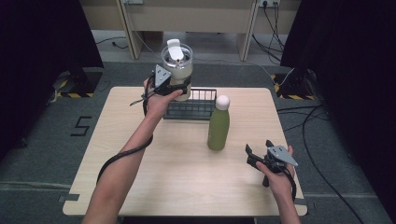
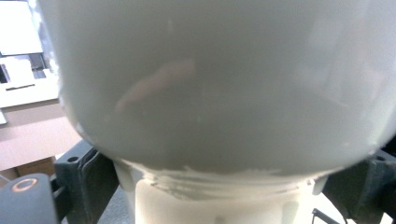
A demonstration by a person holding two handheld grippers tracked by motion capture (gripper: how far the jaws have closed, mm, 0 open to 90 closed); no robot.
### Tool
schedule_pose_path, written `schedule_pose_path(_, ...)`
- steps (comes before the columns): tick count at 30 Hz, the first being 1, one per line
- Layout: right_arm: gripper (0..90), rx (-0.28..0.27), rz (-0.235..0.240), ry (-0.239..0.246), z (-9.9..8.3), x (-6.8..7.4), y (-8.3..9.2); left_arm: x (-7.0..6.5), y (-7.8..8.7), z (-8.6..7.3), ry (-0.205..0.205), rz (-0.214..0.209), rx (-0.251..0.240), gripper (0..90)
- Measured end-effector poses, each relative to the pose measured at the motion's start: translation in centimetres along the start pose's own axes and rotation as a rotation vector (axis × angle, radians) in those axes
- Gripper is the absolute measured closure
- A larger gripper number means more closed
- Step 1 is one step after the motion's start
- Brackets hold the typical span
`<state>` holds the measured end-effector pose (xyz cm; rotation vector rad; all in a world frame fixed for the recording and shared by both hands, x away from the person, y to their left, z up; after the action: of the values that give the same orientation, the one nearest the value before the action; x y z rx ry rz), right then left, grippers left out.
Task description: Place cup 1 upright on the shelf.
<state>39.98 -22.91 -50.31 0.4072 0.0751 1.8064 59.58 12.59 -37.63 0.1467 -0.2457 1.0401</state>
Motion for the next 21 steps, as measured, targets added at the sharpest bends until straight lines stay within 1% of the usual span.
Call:
schedule_pose_path(1,14.8,0.000,0.000,0.000,0.0,0.0,0.0,0.2,-0.2,-0.3,0.013,0.006,0.002,9.5)
schedule_pose_path(10,14.8,0.001,0.000,0.000,0.0,-0.1,0.0,0.7,-0.8,-1.4,0.018,0.027,0.031,9.5)
schedule_pose_path(14,14.8,0.004,0.001,-0.006,-0.1,0.0,0.0,0.8,-1.0,-1.8,0.018,0.029,0.040,9.5)
schedule_pose_path(16,14.8,0.004,0.002,0.002,-0.1,-0.1,-0.1,0.8,-1.2,-2.0,0.023,0.032,0.042,9.5)
schedule_pose_path(21,14.8,0.007,0.002,0.001,-0.2,0.0,-0.1,0.9,-1.5,-2.7,0.030,0.039,0.056,9.5)
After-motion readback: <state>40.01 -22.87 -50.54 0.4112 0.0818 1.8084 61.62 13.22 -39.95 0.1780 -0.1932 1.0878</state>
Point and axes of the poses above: each handheld gripper's, and its own axes: y roughly backward along the jaws, z roughly out of its top, x roughly to its left, the point moved 3 cm from there along -y, roughly forward along the jaws, and after that the axes turned 11 degrees about -y, right-handed, at the moved point
